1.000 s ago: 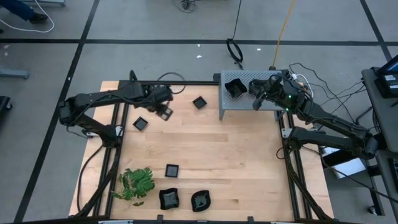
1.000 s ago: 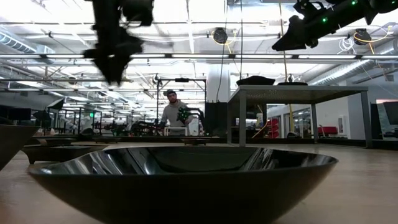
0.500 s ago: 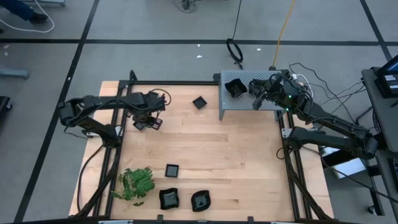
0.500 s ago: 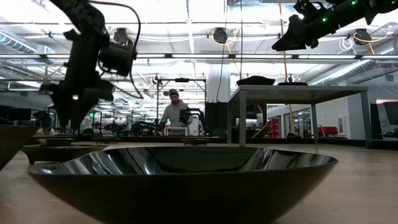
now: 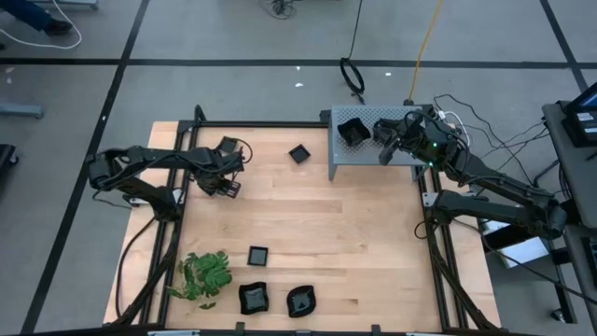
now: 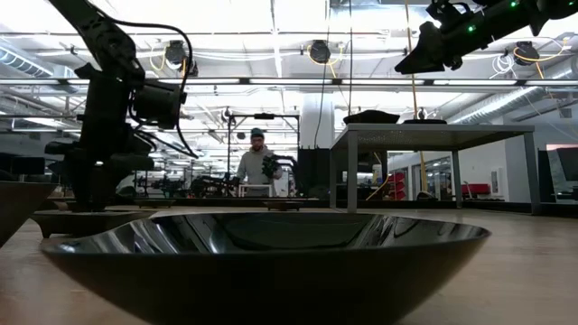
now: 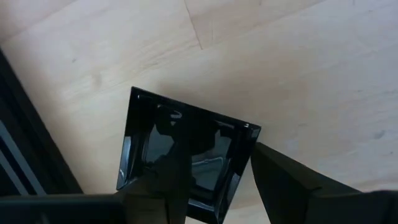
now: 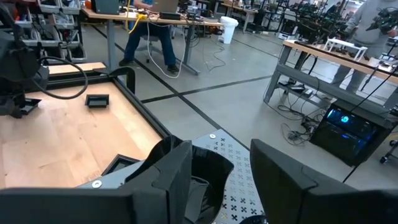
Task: Pick & Place Mini shaped plates
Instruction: Stack the black square plate on top of the black square plate on the shelf
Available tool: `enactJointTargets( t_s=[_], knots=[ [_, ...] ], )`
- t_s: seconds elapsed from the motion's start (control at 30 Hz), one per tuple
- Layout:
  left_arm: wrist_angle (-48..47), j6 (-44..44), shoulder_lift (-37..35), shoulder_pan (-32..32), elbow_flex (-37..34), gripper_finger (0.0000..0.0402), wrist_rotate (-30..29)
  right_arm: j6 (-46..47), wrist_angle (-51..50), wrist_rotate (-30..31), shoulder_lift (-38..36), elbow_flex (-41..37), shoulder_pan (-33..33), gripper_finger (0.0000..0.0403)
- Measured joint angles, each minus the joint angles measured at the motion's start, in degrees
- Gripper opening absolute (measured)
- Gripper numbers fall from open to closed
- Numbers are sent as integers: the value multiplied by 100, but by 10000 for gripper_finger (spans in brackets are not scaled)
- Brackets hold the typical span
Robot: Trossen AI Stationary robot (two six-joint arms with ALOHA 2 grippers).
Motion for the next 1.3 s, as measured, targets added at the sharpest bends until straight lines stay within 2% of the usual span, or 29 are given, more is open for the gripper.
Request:
enactJointTargets(
  t_s=[0.1, 0.2, 0.43, 0.47, 0.63, 0.73, 0.83, 0.93, 1.13, 1.23, 1.3],
  knots=[
    [31, 14, 1, -2, -4, 169, -7, 0, 0, 2, 2, 0, 0, 153],
    [145, 76, 4, 0, -9, 147, 84, 0, 0, 2, 0, 0, 0, 149],
    [308, -2, 15, -101, 34, 21, 422, -1, 0, 2, 0, 0, 0, 146],
    [306, -61, 17, -131, 51, 12, 452, -3, 0, 2, 1, 0, 0, 146],
    [357, -162, 31, -397, 338, 21, 799, -60, 0, 2, 2, 0, 0, 146],
    [519, -156, 31, -712, 658, 9, 936, -63, 0, 2, 2, 0, 0, 146],
    [1058, 58, 31, -1136, 948, 8, 1013, -63, 0, 2, 2, 0, 0, 145],
    [2078, 637, 26, -1615, 1147, 18, 984, -63, 0, 0, 2, 0, 0, 146],
    [4291, 2443, 28, -2532, 1160, 5, 355, 159, 2, 0, 2, 0, 0, 143],
    [4901, 2754, 111, -2834, 1162, 16, -67, 457, 3, -56, 2, -2, 0, 140],
    [5246, 2773, 273, -2981, 1164, 21, -287, 656, 2, -346, 2, -2, -3, 139]
  ],
)
